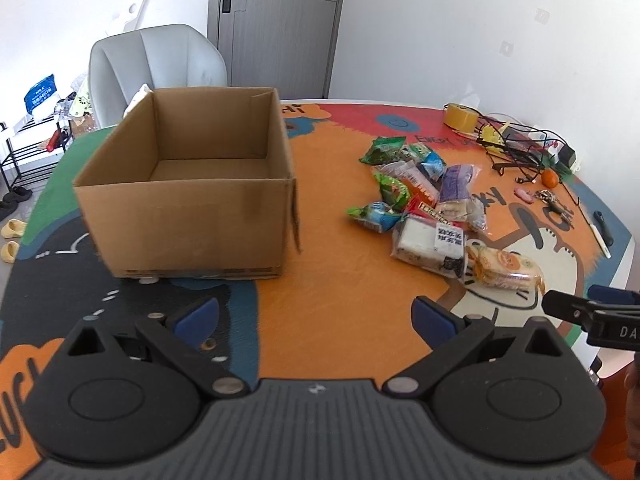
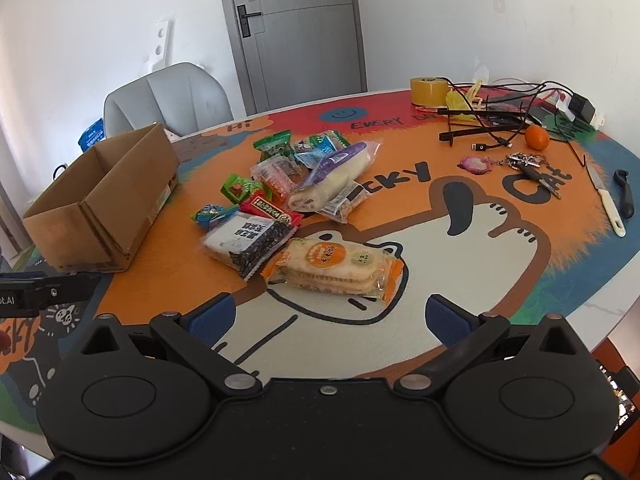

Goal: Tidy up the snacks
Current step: 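Grasp the white rice-cake bag with left tool while right tool grasps orange-labelled rice cake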

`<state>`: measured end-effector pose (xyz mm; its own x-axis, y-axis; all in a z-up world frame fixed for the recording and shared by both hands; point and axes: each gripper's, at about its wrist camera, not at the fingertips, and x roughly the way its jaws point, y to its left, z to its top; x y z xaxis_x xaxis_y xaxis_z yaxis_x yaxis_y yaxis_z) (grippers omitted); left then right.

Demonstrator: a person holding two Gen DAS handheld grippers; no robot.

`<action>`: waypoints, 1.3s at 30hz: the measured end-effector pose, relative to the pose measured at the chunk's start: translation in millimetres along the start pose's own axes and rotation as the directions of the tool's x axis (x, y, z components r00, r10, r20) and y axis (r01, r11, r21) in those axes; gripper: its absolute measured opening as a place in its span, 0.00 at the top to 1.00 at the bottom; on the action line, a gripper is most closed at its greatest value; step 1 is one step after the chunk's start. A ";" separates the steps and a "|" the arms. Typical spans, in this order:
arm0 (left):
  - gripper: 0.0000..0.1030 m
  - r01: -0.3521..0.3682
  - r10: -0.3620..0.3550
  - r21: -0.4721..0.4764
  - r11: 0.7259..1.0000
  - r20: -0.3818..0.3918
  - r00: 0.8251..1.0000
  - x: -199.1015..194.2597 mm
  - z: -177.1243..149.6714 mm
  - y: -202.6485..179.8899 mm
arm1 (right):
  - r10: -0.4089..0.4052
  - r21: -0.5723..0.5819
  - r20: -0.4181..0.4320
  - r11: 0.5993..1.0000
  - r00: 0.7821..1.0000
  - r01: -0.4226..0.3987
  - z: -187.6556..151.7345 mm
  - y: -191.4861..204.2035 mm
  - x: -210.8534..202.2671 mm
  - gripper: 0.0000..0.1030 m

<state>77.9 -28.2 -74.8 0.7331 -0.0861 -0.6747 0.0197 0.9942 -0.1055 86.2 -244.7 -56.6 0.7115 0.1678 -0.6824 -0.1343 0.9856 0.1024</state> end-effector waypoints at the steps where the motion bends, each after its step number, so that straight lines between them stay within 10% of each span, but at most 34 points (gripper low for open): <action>1: 0.01 0.005 -0.005 0.002 1.000 0.000 1.000 2.5 0.1 -2.1 | 0.005 0.006 0.003 1.000 1.000 -0.005 0.0 -2.5 2.1 0.00; 30: 0.05 0.085 -0.086 0.016 0.996 0.002 0.996 73.6 14.0 -60.0 | 0.098 -0.150 0.006 0.984 0.995 -0.096 17.1 -18.2 76.8 0.07; 39: 0.05 0.104 -0.104 0.017 0.994 0.002 0.995 87.6 21.4 -65.9 | 0.071 -0.188 0.010 0.980 0.997 -0.067 15.1 -11.5 88.7 0.31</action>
<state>155.3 -99.9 -111.3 0.7286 -0.1893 -0.6582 0.1078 0.9808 -0.1627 161.3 -240.9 -107.4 0.7073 0.2371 -0.6660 -0.3093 0.9509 0.0101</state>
